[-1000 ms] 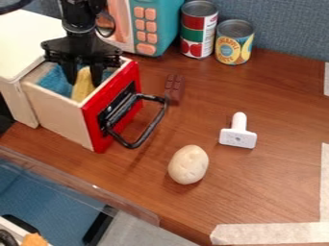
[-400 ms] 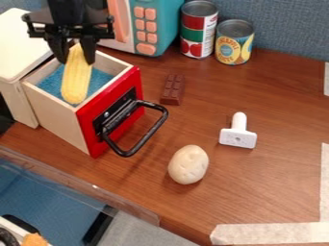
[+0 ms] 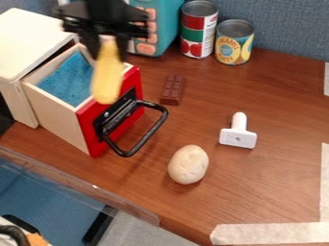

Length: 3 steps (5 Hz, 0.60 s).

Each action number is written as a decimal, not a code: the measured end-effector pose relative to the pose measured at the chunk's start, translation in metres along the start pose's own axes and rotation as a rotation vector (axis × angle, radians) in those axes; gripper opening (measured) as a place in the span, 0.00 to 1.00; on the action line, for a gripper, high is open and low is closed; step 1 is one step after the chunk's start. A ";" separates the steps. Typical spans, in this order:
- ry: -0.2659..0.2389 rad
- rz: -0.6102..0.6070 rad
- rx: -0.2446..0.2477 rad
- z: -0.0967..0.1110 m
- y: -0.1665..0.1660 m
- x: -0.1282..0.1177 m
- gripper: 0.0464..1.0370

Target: Take the corn out of the drawer

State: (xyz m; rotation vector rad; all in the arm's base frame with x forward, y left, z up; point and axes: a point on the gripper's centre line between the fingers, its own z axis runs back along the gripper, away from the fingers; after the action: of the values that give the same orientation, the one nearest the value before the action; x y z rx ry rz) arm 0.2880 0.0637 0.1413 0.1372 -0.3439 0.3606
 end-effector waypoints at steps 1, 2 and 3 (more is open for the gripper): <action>0.035 -0.080 -0.010 -0.012 -0.038 -0.009 0.42; 0.038 -0.090 -0.020 -0.021 -0.062 0.003 0.42; 0.063 -0.094 -0.024 -0.035 -0.088 0.018 0.42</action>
State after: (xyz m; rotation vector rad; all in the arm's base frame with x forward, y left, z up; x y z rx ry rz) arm 0.3464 -0.0057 0.1091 0.1174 -0.2784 0.2674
